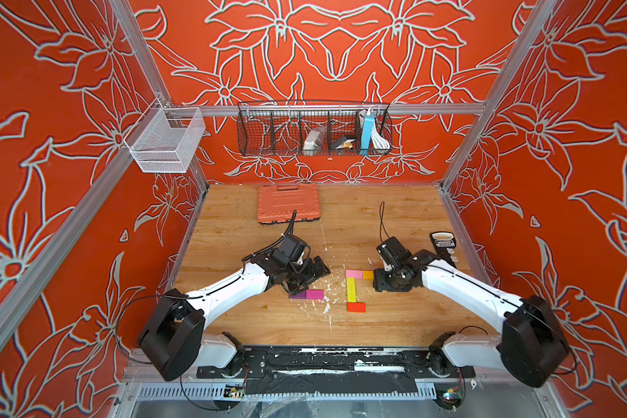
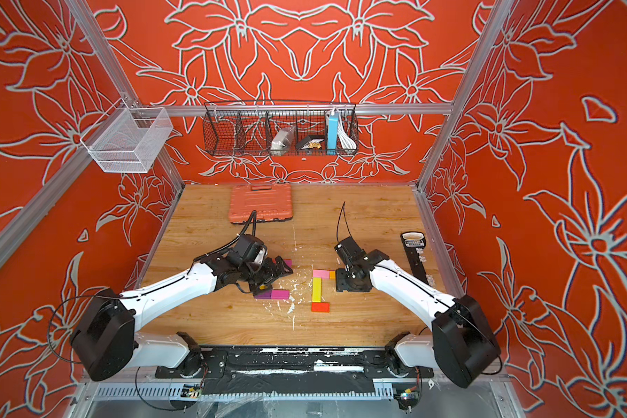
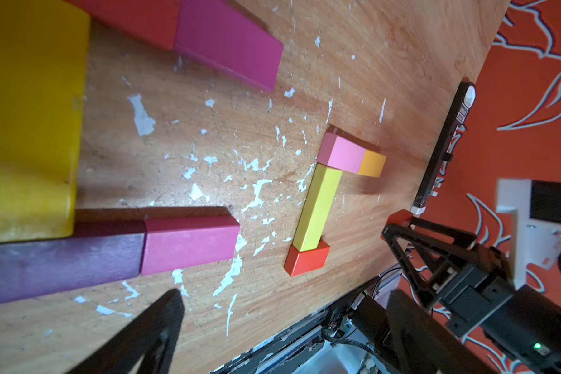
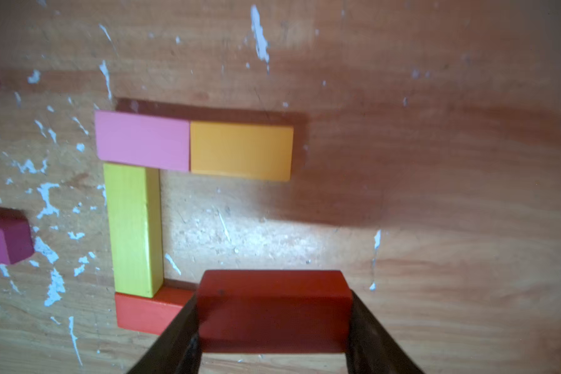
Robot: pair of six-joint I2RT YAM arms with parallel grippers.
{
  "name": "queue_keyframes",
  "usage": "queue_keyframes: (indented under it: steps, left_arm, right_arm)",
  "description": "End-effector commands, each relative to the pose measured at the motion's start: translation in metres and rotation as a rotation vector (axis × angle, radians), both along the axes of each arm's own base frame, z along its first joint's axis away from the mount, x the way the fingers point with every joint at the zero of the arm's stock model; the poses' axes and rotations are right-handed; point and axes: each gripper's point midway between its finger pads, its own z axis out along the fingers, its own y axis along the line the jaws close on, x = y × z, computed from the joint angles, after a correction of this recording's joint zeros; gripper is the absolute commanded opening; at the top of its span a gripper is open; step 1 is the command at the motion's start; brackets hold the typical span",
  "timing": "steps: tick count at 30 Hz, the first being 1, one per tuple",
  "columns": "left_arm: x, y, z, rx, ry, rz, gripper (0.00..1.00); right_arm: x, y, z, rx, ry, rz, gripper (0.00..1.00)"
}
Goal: Assemble the letter c with building blocks
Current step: Assemble the building block at the center of the board.
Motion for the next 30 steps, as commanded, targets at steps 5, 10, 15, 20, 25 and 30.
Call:
queue_keyframes:
  steps: [5, 10, 15, 20, 25, 30]
  left_arm:
    - [-0.006, -0.006, -0.005, 0.022, -0.018, 0.039, 0.99]
    - [-0.008, -0.010, -0.008, 0.030, -0.018, 0.033, 0.99]
    - [-0.007, -0.013, -0.007, 0.031, -0.019, 0.032, 0.99]
    - [-0.006, -0.014, -0.005, 0.032, -0.022, 0.027, 0.99]
    - [-0.006, -0.016, -0.007, 0.028, -0.019, 0.022, 0.98]
    - [-0.007, -0.018, -0.008, 0.027, -0.016, 0.018, 0.99]
  right_arm:
    - [-0.031, 0.000, -0.019, 0.007, 0.031, -0.050, 0.54]
    - [-0.035, 0.004, -0.024, -0.011, 0.027, -0.048, 0.54]
    - [-0.037, 0.010, -0.027, -0.052, 0.028, -0.031, 0.56]
    - [-0.039, 0.010, -0.033, -0.084, 0.032, -0.030, 0.57]
    - [-0.040, 0.011, -0.036, -0.094, 0.035, -0.028, 0.59]
    - [-0.041, 0.013, -0.040, -0.097, 0.039, -0.027, 0.62]
